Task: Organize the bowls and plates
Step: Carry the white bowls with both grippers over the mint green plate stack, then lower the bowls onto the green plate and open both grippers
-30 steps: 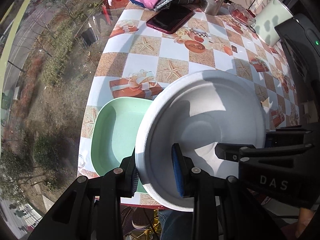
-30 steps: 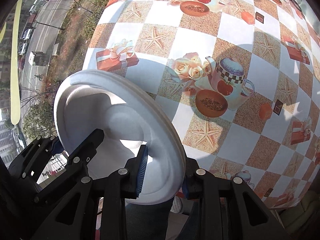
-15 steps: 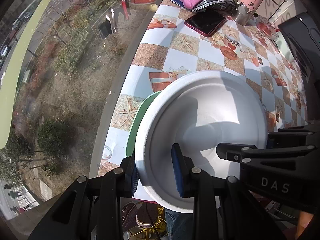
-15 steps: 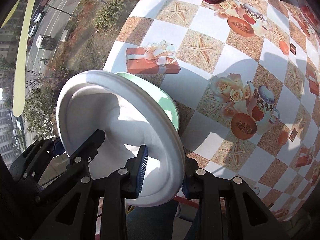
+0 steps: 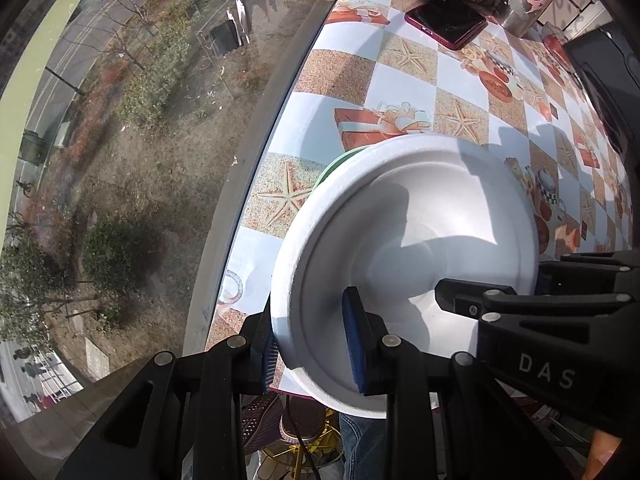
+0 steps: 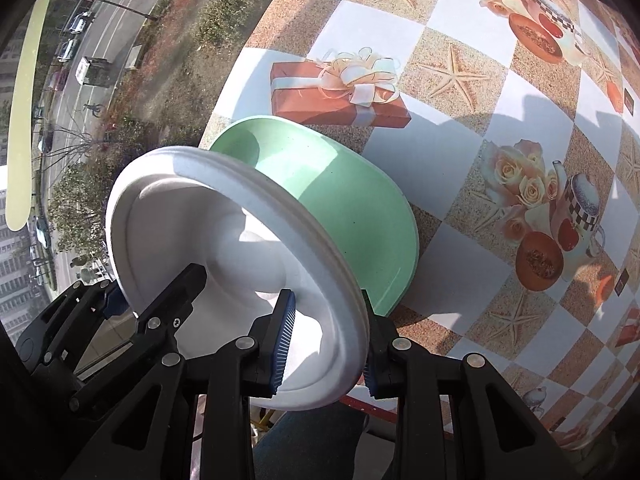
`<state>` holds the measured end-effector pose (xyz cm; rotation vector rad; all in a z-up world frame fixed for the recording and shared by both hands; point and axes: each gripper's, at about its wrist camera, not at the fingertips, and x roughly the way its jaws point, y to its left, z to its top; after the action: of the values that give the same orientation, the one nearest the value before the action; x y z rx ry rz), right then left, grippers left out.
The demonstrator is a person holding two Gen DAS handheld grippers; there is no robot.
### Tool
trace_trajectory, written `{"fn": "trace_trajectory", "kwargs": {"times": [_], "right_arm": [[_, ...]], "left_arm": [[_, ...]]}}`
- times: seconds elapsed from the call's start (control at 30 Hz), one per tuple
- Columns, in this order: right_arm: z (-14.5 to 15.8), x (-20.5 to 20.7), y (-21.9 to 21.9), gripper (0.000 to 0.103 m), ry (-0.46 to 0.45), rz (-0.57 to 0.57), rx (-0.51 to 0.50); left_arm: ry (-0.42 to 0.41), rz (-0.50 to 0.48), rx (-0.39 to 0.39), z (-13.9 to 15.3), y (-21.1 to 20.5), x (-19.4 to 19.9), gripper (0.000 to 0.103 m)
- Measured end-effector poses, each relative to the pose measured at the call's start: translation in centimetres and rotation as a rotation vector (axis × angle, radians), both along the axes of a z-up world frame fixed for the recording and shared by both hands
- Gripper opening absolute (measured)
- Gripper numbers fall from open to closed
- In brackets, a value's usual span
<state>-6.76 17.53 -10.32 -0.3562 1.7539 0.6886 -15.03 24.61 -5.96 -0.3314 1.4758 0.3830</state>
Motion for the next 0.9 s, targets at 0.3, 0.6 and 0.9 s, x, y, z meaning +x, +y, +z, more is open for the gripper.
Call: {"fn": "trace_trajectory", "kwargs": {"times": [0.3, 0.6, 0.9], "right_arm": [[1.3, 0.6, -1.0, 0.058, -0.024, -0.024, 0.033], [4.4, 1.0, -2.4, 0.100, -0.100, -0.062, 0.107], [3.8, 0.9, -7.6, 0.101, -0.078, -0.164, 0.018]], "left_arm": [[-0.023, 0.030, 0.022, 0.3, 1.0, -0.5, 0.060], [-0.067, -0.017, 0.050, 2.2, 0.3, 0.1, 0.074], [-0.049, -0.107, 0.037, 2.2, -1.4, 1.3, 0.077]]}}
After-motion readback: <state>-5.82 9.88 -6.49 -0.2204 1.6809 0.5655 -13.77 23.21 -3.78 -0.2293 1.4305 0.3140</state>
